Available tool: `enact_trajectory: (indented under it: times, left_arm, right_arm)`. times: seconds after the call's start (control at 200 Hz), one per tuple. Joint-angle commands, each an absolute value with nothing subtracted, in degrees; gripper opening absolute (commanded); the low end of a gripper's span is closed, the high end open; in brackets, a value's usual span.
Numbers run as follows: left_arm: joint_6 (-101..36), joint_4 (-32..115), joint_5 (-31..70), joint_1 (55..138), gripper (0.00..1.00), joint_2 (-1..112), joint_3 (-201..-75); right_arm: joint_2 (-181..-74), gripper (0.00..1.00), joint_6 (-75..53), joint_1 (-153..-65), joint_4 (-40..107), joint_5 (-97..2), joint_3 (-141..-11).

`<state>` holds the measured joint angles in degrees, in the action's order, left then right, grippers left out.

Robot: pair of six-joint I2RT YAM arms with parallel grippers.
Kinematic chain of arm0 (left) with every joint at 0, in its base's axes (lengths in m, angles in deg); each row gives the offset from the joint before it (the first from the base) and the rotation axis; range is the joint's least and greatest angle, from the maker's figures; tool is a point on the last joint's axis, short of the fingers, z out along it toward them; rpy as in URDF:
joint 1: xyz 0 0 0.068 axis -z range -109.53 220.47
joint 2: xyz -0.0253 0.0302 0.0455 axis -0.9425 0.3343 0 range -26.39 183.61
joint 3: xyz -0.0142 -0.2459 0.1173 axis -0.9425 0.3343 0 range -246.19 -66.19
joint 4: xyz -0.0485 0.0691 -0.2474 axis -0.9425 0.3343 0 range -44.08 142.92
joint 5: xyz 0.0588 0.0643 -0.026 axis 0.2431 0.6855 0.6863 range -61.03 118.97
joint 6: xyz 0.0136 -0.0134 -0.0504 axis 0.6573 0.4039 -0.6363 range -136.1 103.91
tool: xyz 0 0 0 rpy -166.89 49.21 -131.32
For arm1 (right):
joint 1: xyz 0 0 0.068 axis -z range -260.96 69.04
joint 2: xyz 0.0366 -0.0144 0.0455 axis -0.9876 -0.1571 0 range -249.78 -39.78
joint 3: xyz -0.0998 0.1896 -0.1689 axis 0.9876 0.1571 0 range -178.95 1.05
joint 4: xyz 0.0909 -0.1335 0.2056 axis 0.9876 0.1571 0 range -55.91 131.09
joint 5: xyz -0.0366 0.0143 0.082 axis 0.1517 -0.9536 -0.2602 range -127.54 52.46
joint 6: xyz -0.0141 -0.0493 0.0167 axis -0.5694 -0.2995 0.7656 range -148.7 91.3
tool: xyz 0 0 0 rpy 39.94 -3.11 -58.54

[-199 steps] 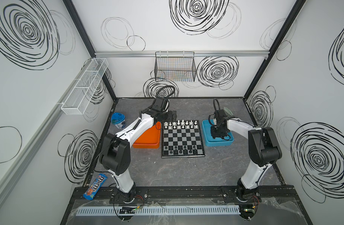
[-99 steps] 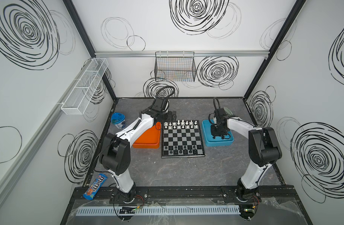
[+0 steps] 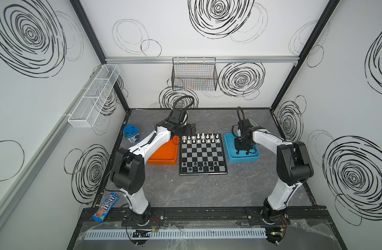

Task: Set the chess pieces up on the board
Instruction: 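Lower the open right gripper onto a black piece in the blue tray, then close the right gripper on the black piece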

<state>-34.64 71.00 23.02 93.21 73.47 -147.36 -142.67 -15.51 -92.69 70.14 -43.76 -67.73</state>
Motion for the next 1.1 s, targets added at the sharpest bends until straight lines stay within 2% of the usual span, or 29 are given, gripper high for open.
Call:
enact_trajectory:
  times: [0.0, 0.32, 0.685, 1.096]
  left_arm:
    - [-34.96, 68.99, 22.91, 92.57, 0.97, 72.53, -146.7]
    - [-34.95, 68.97, 23.01, 92.62, 0.97, 72.58, -146.7]
    - [-34.92, 68.97, 23.0, 92.57, 0.97, 72.65, -146.62]
    - [-34.92, 68.94, 23.11, 92.49, 0.97, 72.65, -146.61]
  right_arm:
    - [-142.07, 0.35, -15.67, -92.91, 71.53, -44.22, -66.46]
    - [-142.96, 0.29, -15.87, -92.87, 71.22, -44.52, -66.1]
    - [-144.3, 0.29, -15.87, -92.81, 70.91, -44.97, -65.93]
    - [-142.92, 0.16, -16.05, -92.78, 72.03, -44.76, -67.27]
